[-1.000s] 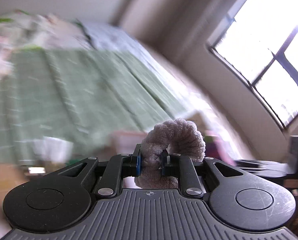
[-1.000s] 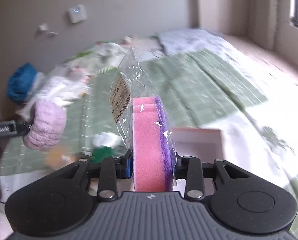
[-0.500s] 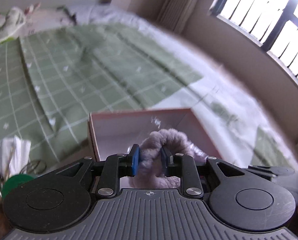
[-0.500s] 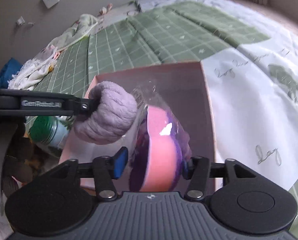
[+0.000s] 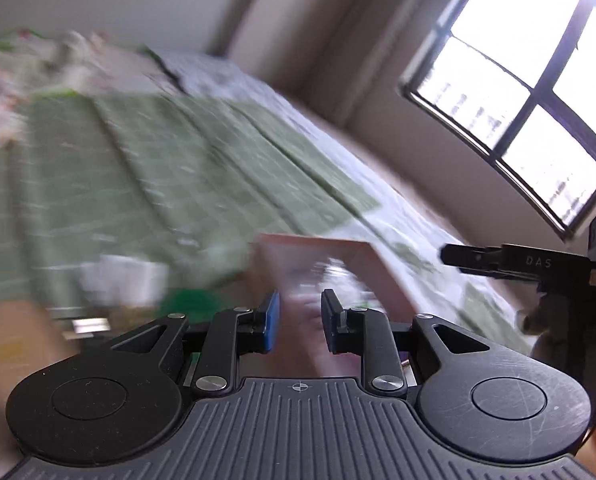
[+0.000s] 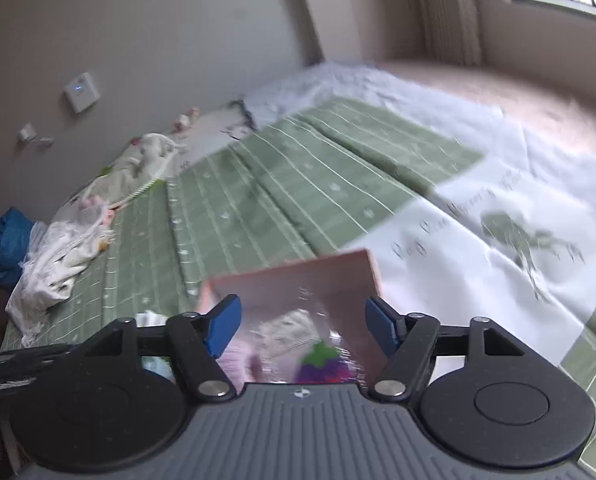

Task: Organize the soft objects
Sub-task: 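Lower scrunchie and sponge into the pink box and open both grippers, then move the left gripper to the pink comb and grasp it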

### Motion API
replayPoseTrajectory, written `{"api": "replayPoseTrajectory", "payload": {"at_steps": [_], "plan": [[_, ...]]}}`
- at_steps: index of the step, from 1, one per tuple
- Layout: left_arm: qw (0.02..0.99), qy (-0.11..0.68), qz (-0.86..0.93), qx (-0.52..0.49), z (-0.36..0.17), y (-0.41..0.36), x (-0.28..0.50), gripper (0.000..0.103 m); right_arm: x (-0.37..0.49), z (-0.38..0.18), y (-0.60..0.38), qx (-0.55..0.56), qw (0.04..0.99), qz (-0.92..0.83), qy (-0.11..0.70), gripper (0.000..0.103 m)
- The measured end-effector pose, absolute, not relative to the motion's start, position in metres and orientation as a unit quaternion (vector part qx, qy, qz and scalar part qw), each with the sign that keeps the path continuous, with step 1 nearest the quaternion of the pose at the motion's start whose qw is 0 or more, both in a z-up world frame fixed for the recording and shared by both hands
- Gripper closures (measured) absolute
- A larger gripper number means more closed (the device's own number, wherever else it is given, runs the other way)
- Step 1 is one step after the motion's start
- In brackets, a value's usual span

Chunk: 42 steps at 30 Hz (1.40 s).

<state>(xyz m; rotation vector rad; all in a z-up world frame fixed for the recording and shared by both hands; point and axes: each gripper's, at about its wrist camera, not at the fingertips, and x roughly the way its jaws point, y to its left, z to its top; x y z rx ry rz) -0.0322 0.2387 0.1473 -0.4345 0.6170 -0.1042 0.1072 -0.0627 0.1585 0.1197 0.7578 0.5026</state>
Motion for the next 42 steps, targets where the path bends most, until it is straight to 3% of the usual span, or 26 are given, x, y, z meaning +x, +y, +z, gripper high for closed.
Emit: {"api": "replayPoseTrajectory", "payload": {"at_steps": [4, 6, 9, 15, 19, 29, 34, 39, 42], "plan": [[0.942, 0.287, 0.046, -0.168, 0.152, 0.303, -0.111, 0.078, 0.073, 0.166, -0.019, 0.004, 0.901, 0.267, 0.34, 0.029], [0.932, 0.304, 0.092, -0.174, 0.148, 0.339, -0.137, 0.078, 0.052, 0.166, 0.005, -0.032, 0.913, 0.262, 0.311, 0.021], [0.913, 0.355, 0.1, -0.171, 0.132, 0.366, -0.154, 0.078, 0.023, 0.156, 0.04, -0.094, 0.909, 0.277, 0.299, 0.018], [0.893, 0.443, -0.012, -0.072, 0.08, 0.327, -0.136, 0.077, -0.027, 0.108, 0.092, -0.156, 0.85, 0.341, 0.37, 0.018], [0.89, 0.454, -0.025, -0.034, 0.062, 0.314, -0.125, 0.075, -0.053, 0.079, 0.107, -0.186, 0.824, 0.359, 0.397, 0.018], [0.885, 0.409, 0.018, -0.221, 0.048, 0.375, -0.123, 0.076, -0.095, 0.011, 0.127, -0.228, 0.792, 0.392, 0.409, 0.018], [0.882, 0.407, -0.009, -0.237, 0.044, 0.37, -0.112, 0.076, -0.087, 0.008, 0.131, -0.203, 0.793, 0.392, 0.419, 0.016], [0.879, 0.416, -0.096, -0.212, 0.046, 0.346, -0.105, 0.068, -0.084, 0.004, 0.134, -0.2, 0.8, 0.377, 0.421, 0.007], [0.87, 0.411, -0.165, -0.216, 0.057, 0.336, -0.116, 0.068, -0.082, 0.002, 0.137, -0.203, 0.803, 0.369, 0.422, 0.001]]}}
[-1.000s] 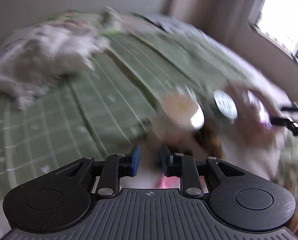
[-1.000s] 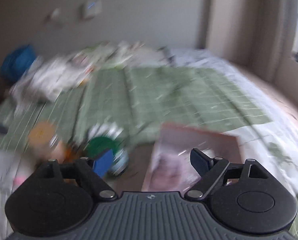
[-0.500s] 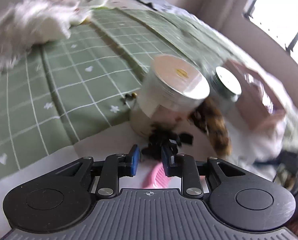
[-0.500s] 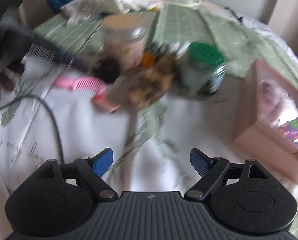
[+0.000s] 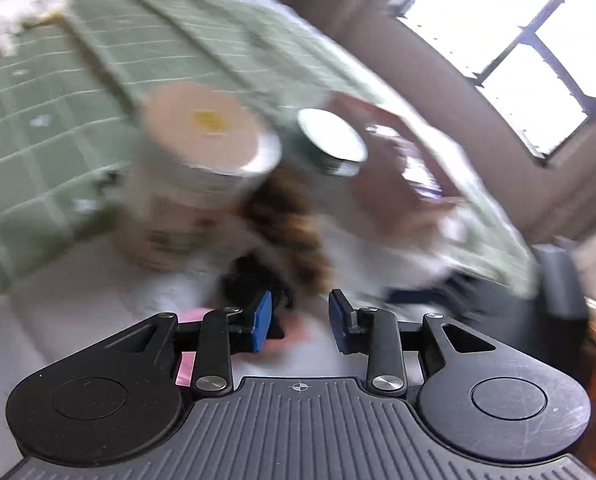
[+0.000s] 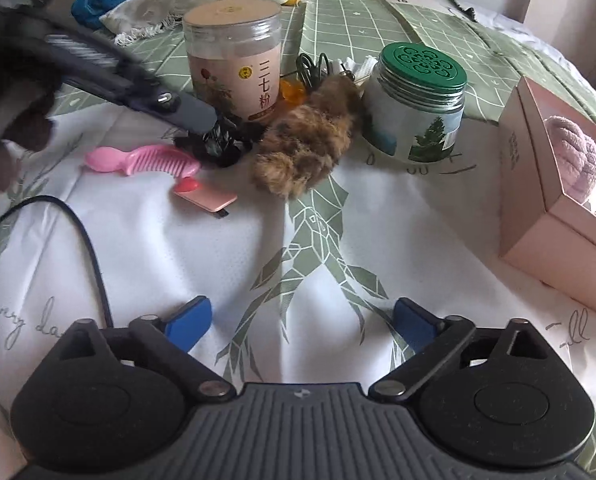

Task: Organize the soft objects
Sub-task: 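Move the left gripper to the pink comb and grasp it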

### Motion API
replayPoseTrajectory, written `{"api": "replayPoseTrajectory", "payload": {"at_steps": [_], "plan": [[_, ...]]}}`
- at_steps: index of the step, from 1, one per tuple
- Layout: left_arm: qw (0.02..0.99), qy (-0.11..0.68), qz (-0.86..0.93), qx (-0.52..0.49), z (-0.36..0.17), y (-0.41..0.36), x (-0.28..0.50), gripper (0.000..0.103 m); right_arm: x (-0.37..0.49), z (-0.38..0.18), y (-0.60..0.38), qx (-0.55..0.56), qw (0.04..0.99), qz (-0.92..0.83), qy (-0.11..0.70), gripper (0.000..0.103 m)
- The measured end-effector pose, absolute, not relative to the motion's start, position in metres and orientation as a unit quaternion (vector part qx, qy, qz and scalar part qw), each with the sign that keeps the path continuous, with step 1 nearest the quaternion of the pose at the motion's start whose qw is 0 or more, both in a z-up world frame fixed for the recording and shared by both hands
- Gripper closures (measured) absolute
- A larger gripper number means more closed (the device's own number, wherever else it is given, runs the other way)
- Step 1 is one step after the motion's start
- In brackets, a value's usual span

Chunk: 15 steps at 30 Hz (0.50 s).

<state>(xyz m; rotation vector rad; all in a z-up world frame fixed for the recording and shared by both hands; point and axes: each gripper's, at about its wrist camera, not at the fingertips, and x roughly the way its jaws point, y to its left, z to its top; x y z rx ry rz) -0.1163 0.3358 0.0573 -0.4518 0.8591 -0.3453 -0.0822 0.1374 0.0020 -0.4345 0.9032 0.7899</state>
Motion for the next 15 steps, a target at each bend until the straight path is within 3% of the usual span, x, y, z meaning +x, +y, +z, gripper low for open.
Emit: {"api": "replayPoseTrajectory", "payload": {"at_steps": [4, 9, 15], "plan": [[0.901, 0.404, -0.099, -0.121, 0.075, 0.331, -0.134, 0.068, -0.08, 0.001, 0.137, -0.2, 0.803, 0.367, 0.424, 0.0], [0.89, 0.427, -0.078, -0.141, 0.069, 0.353, -0.146, 0.068, -0.08, 0.0, 0.136, -0.196, 0.803, 0.371, 0.423, 0.0], [0.878, 0.474, -0.058, -0.041, 0.049, 0.329, -0.14, 0.068, -0.078, 0.0, 0.136, -0.191, 0.802, 0.373, 0.426, 0.0]]}}
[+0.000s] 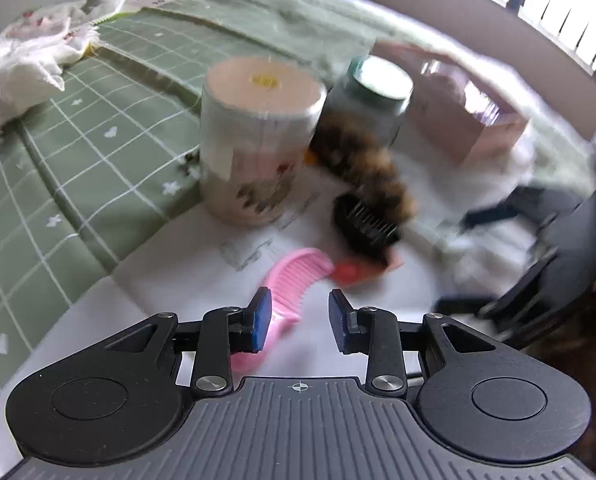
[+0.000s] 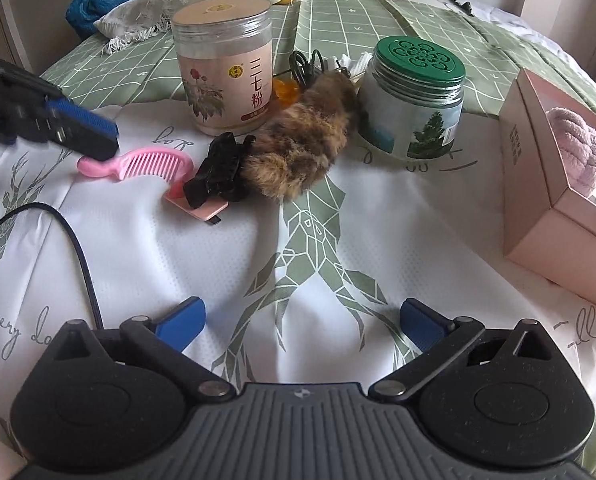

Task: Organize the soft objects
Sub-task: 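Move the left gripper to the pink comb and grasp it, then grasp the black hair clip with the right gripper while the left gripper holds the comb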

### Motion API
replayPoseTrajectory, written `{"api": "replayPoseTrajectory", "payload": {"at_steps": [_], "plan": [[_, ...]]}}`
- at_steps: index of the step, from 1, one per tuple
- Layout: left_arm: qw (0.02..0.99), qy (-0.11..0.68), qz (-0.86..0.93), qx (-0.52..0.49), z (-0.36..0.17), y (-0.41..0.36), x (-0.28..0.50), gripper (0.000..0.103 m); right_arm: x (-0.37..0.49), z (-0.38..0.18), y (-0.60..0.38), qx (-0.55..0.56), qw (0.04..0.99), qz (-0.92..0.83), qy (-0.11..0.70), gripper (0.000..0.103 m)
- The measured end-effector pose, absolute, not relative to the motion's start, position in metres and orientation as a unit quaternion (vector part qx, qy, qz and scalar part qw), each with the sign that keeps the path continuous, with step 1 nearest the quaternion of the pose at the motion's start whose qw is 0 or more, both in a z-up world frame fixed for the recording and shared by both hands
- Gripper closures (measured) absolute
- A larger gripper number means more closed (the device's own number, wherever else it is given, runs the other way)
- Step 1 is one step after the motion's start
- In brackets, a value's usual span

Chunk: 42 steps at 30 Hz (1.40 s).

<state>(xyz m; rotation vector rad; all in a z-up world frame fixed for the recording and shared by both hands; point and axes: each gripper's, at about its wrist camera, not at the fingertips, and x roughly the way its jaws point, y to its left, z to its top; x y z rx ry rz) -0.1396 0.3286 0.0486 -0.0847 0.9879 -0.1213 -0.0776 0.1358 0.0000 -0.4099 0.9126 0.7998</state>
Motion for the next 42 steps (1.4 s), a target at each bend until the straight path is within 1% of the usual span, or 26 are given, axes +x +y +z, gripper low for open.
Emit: {"api": "replayPoseTrajectory", "payload": {"at_steps": [3, 10, 13, 16, 17, 18, 19, 20, 22, 24, 26, 28, 29, 30, 31, 34, 37, 40, 41, 42], "plan": [[0.869, 0.493, -0.033, -0.005, 0.033, 0.325, -0.136, 0.068, -0.077, 0.0, 0.136, -0.191, 0.801, 0.373, 0.427, 0.0], [0.872, 0.488, -0.034, -0.019, 0.031, 0.322, -0.131, 0.069, -0.071, 0.0, 0.138, -0.186, 0.793, 0.374, 0.444, 0.0], [0.871, 0.489, -0.026, -0.021, 0.032, 0.321, -0.129, 0.074, -0.067, 0.002, 0.143, -0.183, 0.785, 0.359, 0.47, 0.0], [0.871, 0.489, -0.02, -0.046, 0.034, 0.329, -0.128, 0.074, -0.068, 0.003, 0.149, -0.193, 0.785, 0.35, 0.474, 0.0], [0.871, 0.489, -0.01, -0.052, 0.035, 0.333, -0.129, 0.074, -0.068, 0.006, 0.149, -0.189, 0.783, 0.35, 0.478, 0.001], [0.871, 0.488, 0.001, -0.054, 0.036, 0.336, -0.13, 0.074, -0.068, 0.011, 0.148, -0.178, 0.783, 0.35, 0.482, 0.009], [0.871, 0.488, 0.014, -0.058, 0.036, 0.34, -0.131, 0.074, -0.068, 0.017, 0.146, -0.165, 0.785, 0.357, 0.478, 0.013], [0.87, 0.488, 0.023, -0.067, 0.035, 0.345, -0.131, 0.075, -0.071, 0.027, 0.144, -0.15, 0.794, 0.364, 0.464, 0.014], [0.867, 0.489, 0.029, -0.094, 0.034, 0.354, -0.13, 0.074, -0.075, 0.045, 0.148, -0.144, 0.821, 0.357, 0.422, 0.014], [0.867, 0.489, 0.028, -0.097, 0.034, 0.355, -0.13, 0.074, -0.072, 0.06, 0.157, -0.138, 0.848, 0.335, 0.386, 0.014], [0.868, 0.489, 0.028, -0.085, 0.033, 0.351, -0.13, 0.074, -0.057, 0.065, 0.166, -0.121, 0.859, 0.314, 0.385, 0.014], [0.869, 0.488, 0.029, -0.073, 0.032, 0.346, -0.132, 0.074, -0.036, 0.061, 0.177, -0.112, 0.853, 0.297, 0.414, 0.014], [0.869, 0.489, 0.03, -0.07, 0.032, 0.345, -0.133, 0.074, -0.027, 0.056, 0.182, -0.122, 0.849, 0.285, 0.429, 0.019], [0.868, 0.49, 0.029, -0.067, 0.032, 0.343, -0.134, 0.074, -0.021, 0.053, 0.186, -0.144, 0.853, 0.26, 0.428, 0.028], [0.868, 0.492, 0.028, -0.065, 0.032, 0.343, -0.135, 0.074, -0.02, 0.051, 0.188, -0.178, 0.863, 0.229, 0.412, 0.031], [0.866, 0.493, 0.026, -0.08, 0.032, 0.347, -0.135, 0.073, -0.031, 0.054, 0.181, -0.241, 0.885, 0.192, 0.348, 0.031], [0.864, 0.492, 0.025, -0.104, 0.032, 0.354, -0.135, 0.074, -0.058, 0.068, 0.168, -0.229, 0.881, 0.26, 0.322, 0.031], [0.865, 0.49, 0.024, -0.106, 0.033, 0.355, -0.136, 0.074, -0.09, 0.07, 0.173, -0.229, 0.856, 0.346, 0.309, 0.033], [0.866, 0.489, 0.024, -0.104, 0.033, 0.354, -0.136, 0.074, -0.098, 0.068, 0.179, -0.232, 0.845, 0.369, 0.309, 0.036], [0.866, 0.489, 0.023, -0.103, 0.033, 0.354, -0.136, 0.074, -0.105, 0.064, 0.188, -0.234, 0.837, 0.387, 0.309, 0.043]]}}
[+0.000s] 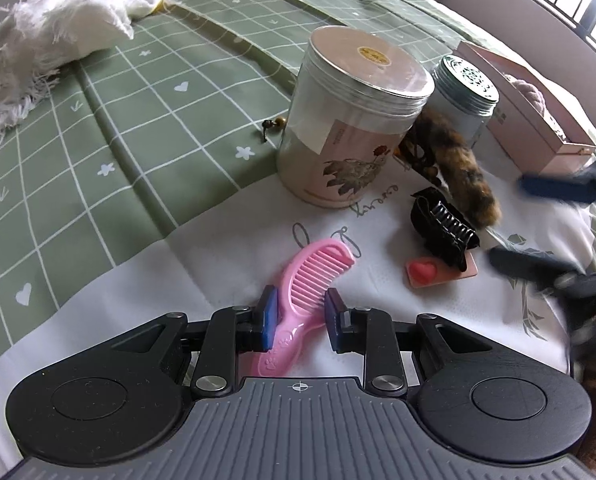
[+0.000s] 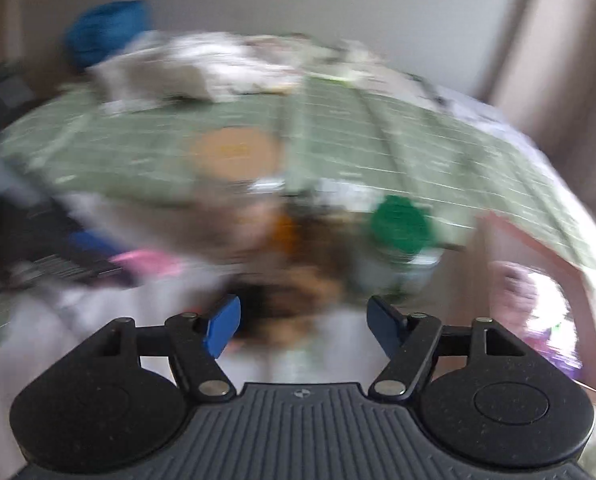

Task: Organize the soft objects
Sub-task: 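Grasp the black hair clip with the right gripper while the left gripper holds the comb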

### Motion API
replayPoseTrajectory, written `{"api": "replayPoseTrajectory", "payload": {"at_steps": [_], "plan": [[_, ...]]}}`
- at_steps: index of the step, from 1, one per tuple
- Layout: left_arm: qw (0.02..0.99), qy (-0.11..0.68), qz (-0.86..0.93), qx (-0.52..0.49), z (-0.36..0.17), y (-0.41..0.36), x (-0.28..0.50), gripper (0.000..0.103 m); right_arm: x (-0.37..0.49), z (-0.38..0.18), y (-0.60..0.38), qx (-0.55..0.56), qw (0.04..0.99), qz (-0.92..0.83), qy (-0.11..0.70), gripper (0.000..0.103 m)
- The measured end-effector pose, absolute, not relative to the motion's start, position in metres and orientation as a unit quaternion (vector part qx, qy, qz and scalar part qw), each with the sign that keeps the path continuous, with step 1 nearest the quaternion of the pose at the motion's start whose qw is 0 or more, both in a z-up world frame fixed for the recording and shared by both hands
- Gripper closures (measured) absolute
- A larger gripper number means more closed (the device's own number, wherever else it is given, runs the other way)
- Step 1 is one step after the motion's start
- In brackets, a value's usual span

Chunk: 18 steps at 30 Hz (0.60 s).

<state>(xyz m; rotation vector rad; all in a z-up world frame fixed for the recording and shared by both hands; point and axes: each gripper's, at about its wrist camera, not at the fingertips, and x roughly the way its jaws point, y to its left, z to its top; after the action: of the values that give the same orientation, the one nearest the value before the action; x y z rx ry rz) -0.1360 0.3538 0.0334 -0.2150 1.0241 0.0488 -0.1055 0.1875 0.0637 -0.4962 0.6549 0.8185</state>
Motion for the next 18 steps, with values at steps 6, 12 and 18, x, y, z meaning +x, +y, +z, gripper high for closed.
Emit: {"api": "replayPoseTrajectory", "payload": {"at_steps": [6, 12, 18], "plan": [[0.867, 0.486, 0.023, -0.107, 0.033, 0.356, -0.137, 0.074, -0.098, 0.043, 0.23, -0.218, 0.836, 0.369, 0.343, 0.052], [0.869, 0.485, 0.023, -0.098, 0.033, 0.354, -0.137, 0.074, -0.073, 0.033, 0.217, -0.172, 0.817, 0.358, 0.418, 0.069], [0.871, 0.484, 0.025, -0.082, 0.031, 0.349, -0.137, 0.074, -0.098, 0.058, 0.2, -0.185, 0.805, 0.406, 0.392, 0.069]]}}
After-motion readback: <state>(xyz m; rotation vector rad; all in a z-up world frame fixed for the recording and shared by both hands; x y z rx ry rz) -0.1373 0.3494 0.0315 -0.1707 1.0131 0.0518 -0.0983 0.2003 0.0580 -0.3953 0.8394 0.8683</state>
